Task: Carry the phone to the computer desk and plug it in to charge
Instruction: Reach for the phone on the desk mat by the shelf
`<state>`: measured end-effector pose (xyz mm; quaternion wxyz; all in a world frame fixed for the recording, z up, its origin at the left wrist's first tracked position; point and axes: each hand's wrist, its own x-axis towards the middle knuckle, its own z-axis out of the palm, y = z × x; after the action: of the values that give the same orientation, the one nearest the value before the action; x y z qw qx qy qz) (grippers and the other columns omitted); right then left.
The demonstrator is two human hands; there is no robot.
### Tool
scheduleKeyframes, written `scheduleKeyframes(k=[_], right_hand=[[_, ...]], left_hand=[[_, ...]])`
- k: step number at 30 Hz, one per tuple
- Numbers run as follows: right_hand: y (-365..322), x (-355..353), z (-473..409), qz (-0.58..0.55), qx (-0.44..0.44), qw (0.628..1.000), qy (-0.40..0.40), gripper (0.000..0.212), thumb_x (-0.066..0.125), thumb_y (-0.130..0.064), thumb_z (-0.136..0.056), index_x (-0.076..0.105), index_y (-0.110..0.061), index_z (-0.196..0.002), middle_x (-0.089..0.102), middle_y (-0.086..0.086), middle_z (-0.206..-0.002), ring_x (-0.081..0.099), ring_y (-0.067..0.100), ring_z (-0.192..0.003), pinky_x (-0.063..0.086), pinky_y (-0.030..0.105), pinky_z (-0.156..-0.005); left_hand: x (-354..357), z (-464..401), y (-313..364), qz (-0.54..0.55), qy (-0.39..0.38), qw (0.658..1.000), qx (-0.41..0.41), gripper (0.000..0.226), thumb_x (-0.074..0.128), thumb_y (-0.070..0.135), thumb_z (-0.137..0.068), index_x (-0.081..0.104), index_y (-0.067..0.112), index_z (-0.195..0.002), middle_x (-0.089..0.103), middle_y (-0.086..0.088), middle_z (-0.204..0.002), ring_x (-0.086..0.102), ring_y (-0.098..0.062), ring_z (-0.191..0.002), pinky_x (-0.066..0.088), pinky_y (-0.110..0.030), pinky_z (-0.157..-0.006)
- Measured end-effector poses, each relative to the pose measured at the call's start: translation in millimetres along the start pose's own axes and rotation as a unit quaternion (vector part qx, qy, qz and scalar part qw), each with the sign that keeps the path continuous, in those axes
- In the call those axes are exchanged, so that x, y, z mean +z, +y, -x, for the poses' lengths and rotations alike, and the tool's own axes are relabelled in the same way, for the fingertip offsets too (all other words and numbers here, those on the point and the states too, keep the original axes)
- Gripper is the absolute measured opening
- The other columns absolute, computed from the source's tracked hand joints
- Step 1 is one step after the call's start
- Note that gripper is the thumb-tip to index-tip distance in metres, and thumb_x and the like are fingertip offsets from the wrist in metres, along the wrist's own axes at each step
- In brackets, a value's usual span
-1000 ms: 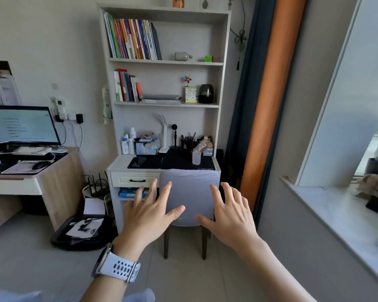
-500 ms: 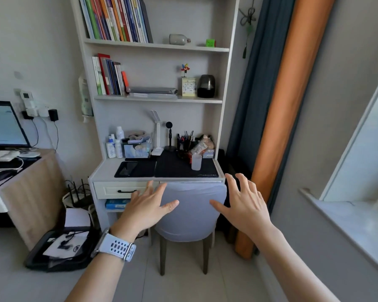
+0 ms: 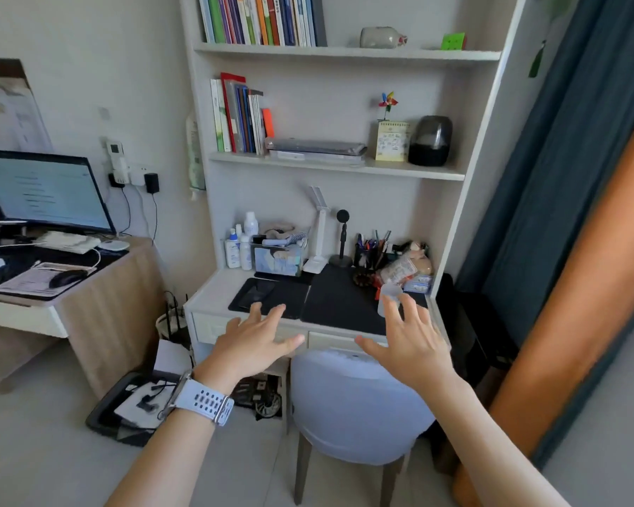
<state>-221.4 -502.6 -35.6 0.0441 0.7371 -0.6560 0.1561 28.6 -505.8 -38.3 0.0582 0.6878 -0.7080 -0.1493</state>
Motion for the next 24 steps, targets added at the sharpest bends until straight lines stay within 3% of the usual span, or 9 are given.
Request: scheduleKeyframes(k=[10,16,24], right_hand=[[1.1,33.8,-134.4,-0.024,-0.079,0.997,-0.003,0.085,0.044,-0.07,-0.081,0.022,-0.019,-0.147,0.029,0.01,-0.149,0.035,0.034,-0.131,0.041,0.046,-0.099],[-25.1,71.8,-189.3,-0.034,-0.101,0.994,-0.032,0.086,0.041,-0.071,-0.081,0.022,-0.019,-0.146,0.027,0.013,-0.151,0.032,0.035,-0.135,0.038,0.048,-0.104],[-89.1,124.7,-278.8,-0.039,-0.095,0.993,-0.052,0.085,0.042,-0.071,-0.081,0.022,-0.021,-0.146,0.028,0.01,-0.151,0.032,0.033,-0.134,0.038,0.047,-0.103]], left_hand=[[-25.5,-98.2,-10.2,0.007,0.04,0.997,-0.06,0.08,0.03,0.075,-0.083,0.009,0.037,-0.15,0.007,-0.009,-0.161,0.023,-0.043,-0.139,0.03,-0.053,-0.109],[-20.9,-148.7,-60.6,0.009,0.016,0.995,-0.093,0.083,0.027,0.079,-0.08,0.008,0.039,-0.15,0.003,-0.012,-0.161,0.015,-0.046,-0.142,0.023,-0.056,-0.112],[-37.3,-246.6,-136.4,0.001,0.002,0.997,-0.079,0.085,0.026,0.08,-0.077,0.01,0.036,-0.148,0.009,-0.016,-0.16,0.024,-0.044,-0.14,0.029,-0.057,-0.108]])
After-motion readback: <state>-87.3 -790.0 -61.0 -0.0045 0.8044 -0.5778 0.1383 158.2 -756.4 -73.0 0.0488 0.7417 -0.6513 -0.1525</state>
